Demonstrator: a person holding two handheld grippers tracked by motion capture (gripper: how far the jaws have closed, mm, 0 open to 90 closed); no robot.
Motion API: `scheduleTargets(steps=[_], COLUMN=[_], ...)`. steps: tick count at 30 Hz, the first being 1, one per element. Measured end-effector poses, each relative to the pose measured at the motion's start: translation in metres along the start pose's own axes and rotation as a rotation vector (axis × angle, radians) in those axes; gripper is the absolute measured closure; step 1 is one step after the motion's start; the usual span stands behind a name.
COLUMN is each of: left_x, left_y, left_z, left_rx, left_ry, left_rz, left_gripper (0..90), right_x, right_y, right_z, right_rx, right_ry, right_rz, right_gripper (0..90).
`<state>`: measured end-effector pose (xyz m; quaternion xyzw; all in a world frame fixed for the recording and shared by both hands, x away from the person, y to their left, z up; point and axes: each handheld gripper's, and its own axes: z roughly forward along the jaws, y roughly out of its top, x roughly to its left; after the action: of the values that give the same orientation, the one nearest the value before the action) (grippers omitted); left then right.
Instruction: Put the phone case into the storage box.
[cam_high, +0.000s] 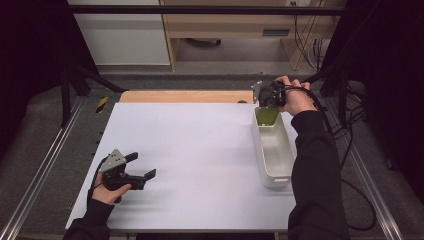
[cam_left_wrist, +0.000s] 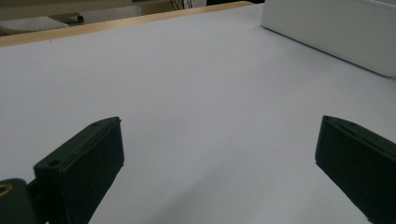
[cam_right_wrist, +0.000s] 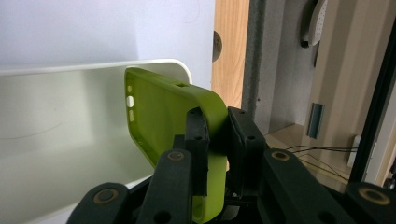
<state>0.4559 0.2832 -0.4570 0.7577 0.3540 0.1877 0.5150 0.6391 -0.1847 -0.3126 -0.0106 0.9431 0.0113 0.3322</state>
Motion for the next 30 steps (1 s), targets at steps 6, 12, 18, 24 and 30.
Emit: scheduleTargets(steps=[6, 12, 18, 24, 30], left_x=[0.0, 0.001, 0.002, 0.002, 0.002], left_y=[0.0, -0.001, -0.001, -0.001, -0.001], left_z=[0.0, 0.0, 0.0, 0.0, 0.0], left_rx=[0.002, 0.002, 0.006, 0.004, 0.001], left_ry=[0.004, 0.003, 0.003, 0.004, 0.004], left_rz=[-0.002, -0.005, -0.006, -0.005, -0.007], left_gripper=[0.9, 0.9, 0.9, 0.9, 1.0], right_x=[-0.001, -0.001, -0.002, -0.002, -0.003], right_y=[0.003, 0.006, 0.007, 0.008, 0.008], right_z=[0.01, 0.019, 0.023, 0.025, 0.026], right_rx=[0.014, 0.031, 0.032, 0.037, 0.026], right_ry=[0.01, 0.022, 0.022, 0.004, -0.004], right_rz=[-0.008, -0.019, -0.015, -0.013, -0.002], right_gripper=[79.3, 79.2, 79.1, 78.1, 77.0])
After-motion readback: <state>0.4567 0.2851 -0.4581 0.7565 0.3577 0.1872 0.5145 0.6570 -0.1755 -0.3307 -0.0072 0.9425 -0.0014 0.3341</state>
